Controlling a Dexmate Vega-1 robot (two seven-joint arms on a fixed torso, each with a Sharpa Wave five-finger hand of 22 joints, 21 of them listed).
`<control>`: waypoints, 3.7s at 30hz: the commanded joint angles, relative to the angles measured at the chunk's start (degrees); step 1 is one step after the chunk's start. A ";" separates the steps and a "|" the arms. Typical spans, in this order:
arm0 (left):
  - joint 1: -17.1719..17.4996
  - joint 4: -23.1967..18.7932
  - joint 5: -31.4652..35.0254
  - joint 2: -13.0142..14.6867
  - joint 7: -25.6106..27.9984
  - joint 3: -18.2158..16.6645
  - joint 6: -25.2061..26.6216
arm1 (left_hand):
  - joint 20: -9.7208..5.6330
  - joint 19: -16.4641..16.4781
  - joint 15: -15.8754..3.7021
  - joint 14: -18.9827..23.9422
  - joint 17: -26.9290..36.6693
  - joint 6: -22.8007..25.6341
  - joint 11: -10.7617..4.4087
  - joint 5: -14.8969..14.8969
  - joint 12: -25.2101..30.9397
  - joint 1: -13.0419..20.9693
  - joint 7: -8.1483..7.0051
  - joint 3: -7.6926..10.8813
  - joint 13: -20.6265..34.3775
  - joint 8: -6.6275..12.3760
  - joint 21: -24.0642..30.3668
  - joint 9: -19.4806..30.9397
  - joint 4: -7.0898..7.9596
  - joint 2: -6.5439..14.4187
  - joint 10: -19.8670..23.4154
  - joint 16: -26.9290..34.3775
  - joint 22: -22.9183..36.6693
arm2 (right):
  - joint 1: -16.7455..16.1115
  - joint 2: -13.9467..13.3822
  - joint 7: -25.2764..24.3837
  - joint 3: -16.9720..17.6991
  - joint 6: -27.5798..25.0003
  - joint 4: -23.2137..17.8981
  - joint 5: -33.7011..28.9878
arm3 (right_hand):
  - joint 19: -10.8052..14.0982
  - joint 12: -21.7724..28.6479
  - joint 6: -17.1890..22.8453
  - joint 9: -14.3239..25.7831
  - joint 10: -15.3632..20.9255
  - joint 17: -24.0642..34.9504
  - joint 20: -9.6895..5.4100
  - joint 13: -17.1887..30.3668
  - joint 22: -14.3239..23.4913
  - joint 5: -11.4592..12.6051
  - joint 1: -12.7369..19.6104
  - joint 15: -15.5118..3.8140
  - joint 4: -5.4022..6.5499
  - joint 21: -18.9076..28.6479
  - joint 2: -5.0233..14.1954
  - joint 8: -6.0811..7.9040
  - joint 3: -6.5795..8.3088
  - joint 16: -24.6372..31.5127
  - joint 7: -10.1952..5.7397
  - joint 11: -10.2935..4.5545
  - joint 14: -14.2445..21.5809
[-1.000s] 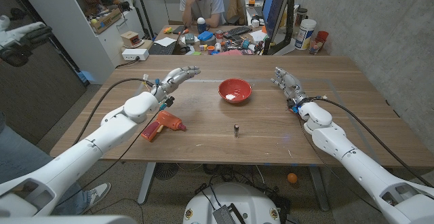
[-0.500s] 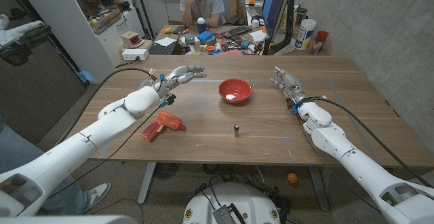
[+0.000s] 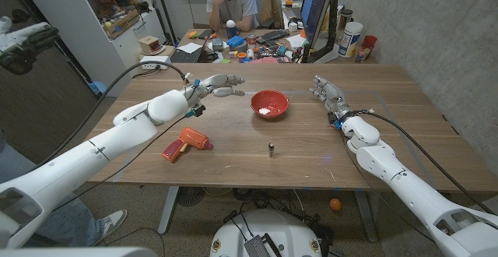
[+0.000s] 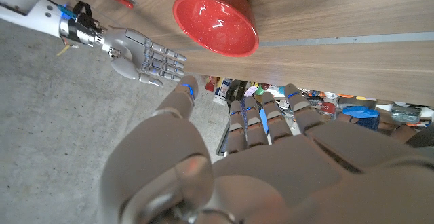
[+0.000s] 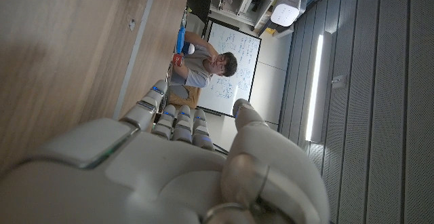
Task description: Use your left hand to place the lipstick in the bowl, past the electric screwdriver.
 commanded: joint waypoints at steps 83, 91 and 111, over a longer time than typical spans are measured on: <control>-9.01 -15.13 24.42 -0.28 -35.34 7.89 -16.24 | 0.93 0.23 0.50 1.39 0.40 -1.22 -0.42 -0.74 0.65 4.67 0.71 -2.18 1.34 -0.75 0.35 0.47 1.27 -1.76 -0.29 0.36 0.55 | -0.49 -1.52 -4.23 1.21 -2.00 -3.33 -0.96 | -0.55 -0.06 -0.04 0.23 -0.03 0.71 0.20 0.12 0.13 0.34 1.50 -0.25 0.51 0.22 0.41 0.59 2.05 -0.44 -1.46 -0.19 0.49; -7.38 -15.02 25.58 -0.05 -34.63 7.30 -16.29 | 0.95 0.29 0.51 1.38 0.41 -1.09 -0.58 -0.73 0.73 4.96 0.63 -2.37 1.45 -0.74 0.37 0.48 1.31 -1.71 -0.14 0.33 0.57 | -1.24 -1.76 -4.79 1.54 -1.49 -4.27 -1.17 | -0.54 -0.03 -0.06 0.23 0.04 0.74 0.20 0.13 0.13 0.32 1.52 -0.22 0.55 0.25 0.37 0.58 2.07 -0.47 -1.47 -0.13 0.54; -6.20 -12.95 34.29 -2.29 -31.13 9.14 -17.83 | 1.00 0.95 0.86 1.56 0.46 -0.64 -0.84 -0.72 0.84 6.15 0.22 -3.40 1.89 -0.80 0.57 0.52 1.50 -1.60 -0.12 0.17 0.65 | -2.17 -0.92 -5.14 2.37 1.99 -2.53 -1.43 | 2.02 0.36 0.78 0.24 1.36 1.14 -0.16 0.14 0.18 0.20 1.21 -0.65 1.00 1.10 0.19 0.87 1.92 0.63 -1.52 -0.09 3.46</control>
